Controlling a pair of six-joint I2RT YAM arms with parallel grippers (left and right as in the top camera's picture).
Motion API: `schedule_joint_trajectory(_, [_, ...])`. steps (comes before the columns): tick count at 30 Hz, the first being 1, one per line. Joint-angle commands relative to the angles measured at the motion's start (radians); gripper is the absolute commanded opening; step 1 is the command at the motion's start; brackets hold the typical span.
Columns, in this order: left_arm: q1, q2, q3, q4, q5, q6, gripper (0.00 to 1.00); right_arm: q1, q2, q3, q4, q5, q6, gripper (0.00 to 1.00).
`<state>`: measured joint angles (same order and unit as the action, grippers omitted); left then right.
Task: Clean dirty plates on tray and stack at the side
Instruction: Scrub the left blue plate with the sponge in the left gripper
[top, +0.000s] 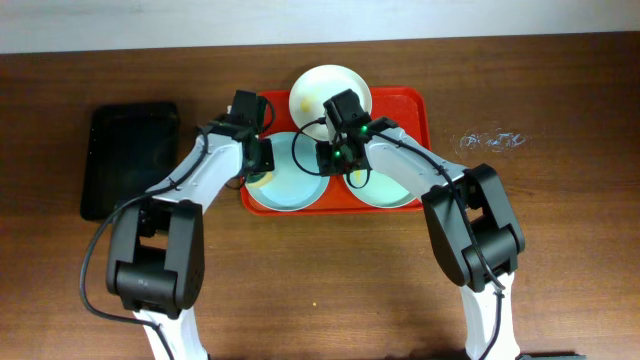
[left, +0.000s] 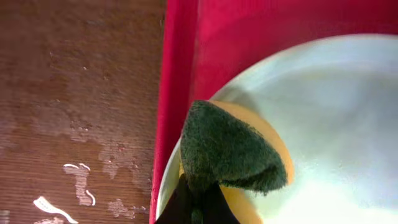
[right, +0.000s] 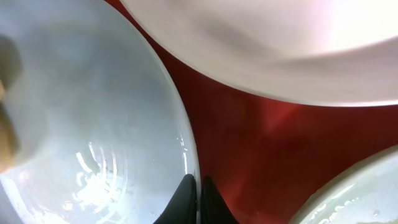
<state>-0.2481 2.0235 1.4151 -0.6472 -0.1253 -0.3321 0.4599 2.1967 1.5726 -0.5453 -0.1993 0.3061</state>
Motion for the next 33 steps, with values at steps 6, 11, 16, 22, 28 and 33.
schedule_joint_trajectory(6, [-0.001, 0.045, 0.051, 0.048, 0.261, -0.043, 0.00, 0.004, 0.010, 0.002, -0.004, 0.021, -0.013, 0.04])
schedule_joint_trajectory(11, [-0.019, 0.167, 0.051, 0.074, 0.184, -0.048, 0.00, 0.004, 0.010, 0.002, -0.004, 0.021, -0.013, 0.04])
schedule_joint_trajectory(16, [-0.018, 0.140, 0.065, -0.005, -0.171, -0.048, 0.00, 0.004, 0.010, 0.002, -0.004, 0.028, -0.013, 0.04])
schedule_joint_trajectory(22, [-0.029, 0.009, 0.094, -0.050, -0.187, -0.049, 0.00, 0.004, 0.010, 0.002, -0.004, 0.028, -0.013, 0.04])
schedule_joint_trajectory(28, [-0.056, 0.030, 0.091, -0.039, 0.280, -0.050, 0.00, 0.004, 0.010, 0.002, -0.004, 0.028, -0.013, 0.04])
schedule_joint_trajectory(33, [-0.077, 0.043, 0.031, -0.054, 0.165, -0.049, 0.00, 0.004, 0.010, 0.002, -0.004, 0.028, -0.013, 0.04])
